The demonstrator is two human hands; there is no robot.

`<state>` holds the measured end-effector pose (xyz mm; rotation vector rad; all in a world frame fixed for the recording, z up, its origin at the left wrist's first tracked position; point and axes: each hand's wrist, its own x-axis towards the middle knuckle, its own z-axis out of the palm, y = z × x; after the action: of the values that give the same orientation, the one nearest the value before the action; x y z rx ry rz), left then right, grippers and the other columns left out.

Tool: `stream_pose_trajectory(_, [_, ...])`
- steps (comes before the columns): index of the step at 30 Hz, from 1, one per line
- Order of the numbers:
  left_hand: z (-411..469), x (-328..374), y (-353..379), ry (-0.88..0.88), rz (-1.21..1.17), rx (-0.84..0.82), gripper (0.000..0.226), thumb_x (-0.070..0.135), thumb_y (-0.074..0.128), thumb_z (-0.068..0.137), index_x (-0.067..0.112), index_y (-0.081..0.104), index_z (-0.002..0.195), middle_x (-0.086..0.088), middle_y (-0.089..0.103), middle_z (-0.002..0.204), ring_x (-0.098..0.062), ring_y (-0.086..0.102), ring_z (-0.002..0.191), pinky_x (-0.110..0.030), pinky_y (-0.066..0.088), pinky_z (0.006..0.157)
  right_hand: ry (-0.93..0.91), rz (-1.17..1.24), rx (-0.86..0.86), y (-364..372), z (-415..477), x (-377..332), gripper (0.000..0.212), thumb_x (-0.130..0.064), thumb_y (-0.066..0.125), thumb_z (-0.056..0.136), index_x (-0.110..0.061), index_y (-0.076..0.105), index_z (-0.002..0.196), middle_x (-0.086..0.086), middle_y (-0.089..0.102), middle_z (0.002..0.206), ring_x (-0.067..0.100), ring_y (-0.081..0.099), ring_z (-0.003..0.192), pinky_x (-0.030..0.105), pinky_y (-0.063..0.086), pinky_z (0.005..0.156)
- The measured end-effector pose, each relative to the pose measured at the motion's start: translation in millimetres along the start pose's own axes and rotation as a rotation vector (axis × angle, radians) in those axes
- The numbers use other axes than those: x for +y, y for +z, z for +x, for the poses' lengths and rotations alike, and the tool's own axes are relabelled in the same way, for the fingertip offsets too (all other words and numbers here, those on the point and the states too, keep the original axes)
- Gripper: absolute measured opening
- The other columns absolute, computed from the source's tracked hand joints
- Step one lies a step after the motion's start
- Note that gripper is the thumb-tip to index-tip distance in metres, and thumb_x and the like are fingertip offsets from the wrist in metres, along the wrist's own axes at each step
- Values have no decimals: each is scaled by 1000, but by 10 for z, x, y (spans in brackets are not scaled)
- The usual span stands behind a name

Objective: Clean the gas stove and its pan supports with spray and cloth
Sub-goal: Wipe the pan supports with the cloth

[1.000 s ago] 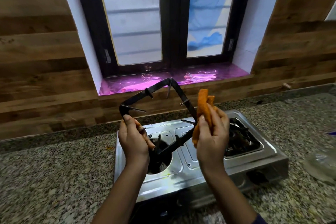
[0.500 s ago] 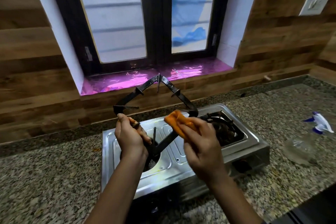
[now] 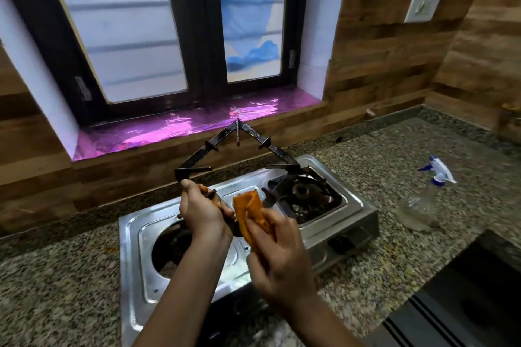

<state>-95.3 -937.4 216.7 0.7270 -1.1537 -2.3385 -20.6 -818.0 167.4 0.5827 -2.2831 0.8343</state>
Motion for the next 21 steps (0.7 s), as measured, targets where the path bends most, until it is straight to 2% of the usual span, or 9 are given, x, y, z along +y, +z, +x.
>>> stream_pose_trajectory(3, [0,-76,62,-15,21,9,43,46,33,103,17,39,72,-5,31,47,-18,32,31,-21,29,35,43,93,27,-38,-226,159,47,-11,58,76,-22,65,121,2,53,125,20,52,99,29,49,78])
stream_pose_trajectory(6, [25,-144,78,-120,25,23,44,48,31,103,17,38,71,-2,31,46,-18,32,35,-21,28,37,138,78,-7,-117,-524,522,38,-15,56,75,-26,71,108,-7,55,119,14,55,101,24,48,81])
stream_pose_trajectory(8, [38,-192,78,-147,30,16,45,49,31,102,18,37,71,-1,30,44,-18,32,34,-21,28,38,405,169,66,-119,-739,748,33,-19,54,77,-33,72,101,-10,55,117,10,57,104,26,50,85])
stream_pose_trajectory(10, [18,-253,63,-148,60,-1,45,50,32,102,18,37,70,0,30,43,-18,32,34,-21,27,39,775,260,189,-152,-882,932,30,-16,55,85,-38,69,100,-2,54,117,9,58,96,27,51,76])
stream_pose_trajectory(12, [-29,-306,37,-145,93,-25,45,50,33,102,18,37,70,0,31,44,-18,32,34,-20,27,38,1099,238,223,-194,-975,1159,27,-11,57,93,-24,67,114,4,47,120,8,54,86,24,46,73])
stream_pose_trajectory(14, [-86,-387,3,-153,138,-53,46,51,32,102,18,37,71,0,32,42,-18,33,32,-19,26,37,1301,167,166,-227,-1050,1377,30,-15,59,95,-13,63,125,9,43,129,17,53,92,29,43,86])
stream_pose_trajectory(15, [-121,-440,-21,-154,162,-66,46,50,32,102,18,37,71,0,32,40,-18,33,31,-19,26,36,1358,154,140,-223,-1097,1454,32,-18,60,95,-11,61,126,11,41,132,21,51,96,31,42,91])
stream_pose_trajectory(18, [-204,-595,-77,-154,218,-108,45,48,30,103,17,36,71,0,31,37,-19,32,28,-18,25,35,1408,113,58,-137,-1188,1620,32,-22,62,95,-8,61,124,13,40,130,22,47,93,29,39,88])
stream_pose_trajectory(21, [-283,-744,-115,-169,266,-152,45,46,28,104,17,35,71,0,29,37,-19,30,26,-16,24,33,1461,31,-120,-24,-1281,1746,29,-28,65,91,-12,63,114,15,45,126,24,49,88,31,46,85])
